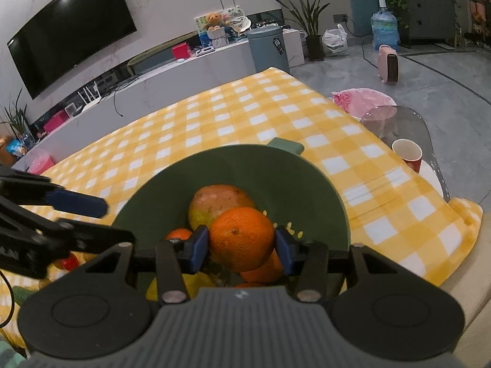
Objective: Organize fruits
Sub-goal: 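Open both tools to release the oranges and withdraw from the colander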
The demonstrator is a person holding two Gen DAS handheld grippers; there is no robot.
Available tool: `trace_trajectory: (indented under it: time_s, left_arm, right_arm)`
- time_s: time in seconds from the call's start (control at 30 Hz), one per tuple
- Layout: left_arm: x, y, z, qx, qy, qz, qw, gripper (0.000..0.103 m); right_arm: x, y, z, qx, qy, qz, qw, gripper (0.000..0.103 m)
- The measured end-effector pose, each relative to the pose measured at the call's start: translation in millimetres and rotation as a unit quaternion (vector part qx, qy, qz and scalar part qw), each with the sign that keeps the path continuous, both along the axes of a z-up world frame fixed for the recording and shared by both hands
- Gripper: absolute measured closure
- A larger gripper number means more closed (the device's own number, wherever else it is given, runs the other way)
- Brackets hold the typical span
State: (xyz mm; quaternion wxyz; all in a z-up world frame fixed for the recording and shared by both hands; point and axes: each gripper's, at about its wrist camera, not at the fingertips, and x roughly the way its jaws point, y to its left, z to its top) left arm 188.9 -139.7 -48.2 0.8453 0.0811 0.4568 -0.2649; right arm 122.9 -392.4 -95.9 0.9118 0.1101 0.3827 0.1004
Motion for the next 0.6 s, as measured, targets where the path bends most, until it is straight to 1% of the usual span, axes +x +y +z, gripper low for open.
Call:
trace_trajectory:
  time_s: [0.13, 0.27, 0.43, 0.47, 0.53, 0.6]
  left_arm:
    - [-5.2, 11.2, 3.5, 0.008, -0.016, 0.03, 0.9994, 0.023]
    - [-9.2, 22.5, 4.7, 0.014, -0.018, 0.057, 0.9981, 0.023]
    - [-15.7, 38.4, 5.9, 0.012, -0.012, 0.08, 0.9967, 0.023]
    - [-17.3, 41.3, 6.5, 0.012, -0.012, 0.084, 0.9963, 0.023]
    - [-21.4, 47.3, 7.9, 0.014, -0.013, 0.093, 0.9954, 0.023]
    - [-25.8, 52.3, 8.3, 0.017, -0.013, 0.101, 0.9947, 0.023]
  right_arm:
    - [0.8, 2.4, -0.2, -0.014, 0.001, 0.005, 1.0, 0.056]
    - [-1.1, 3.4, 0.9, -0.007, -0.003, 0.017, 1.0, 0.05]
    - [-2.7, 3.5, 2.3, 0.003, -0.01, 0.025, 1.0, 0.051]
    - [-3.7, 3.3, 3.2, 0.005, -0.014, 0.027, 1.0, 0.053]
    - [-5.6, 5.9, 4.6, 0.007, -0.018, 0.037, 0.999, 0.085]
    - [-7.2, 10.6, 5.7, -0.007, -0.022, 0.039, 0.999, 0.086]
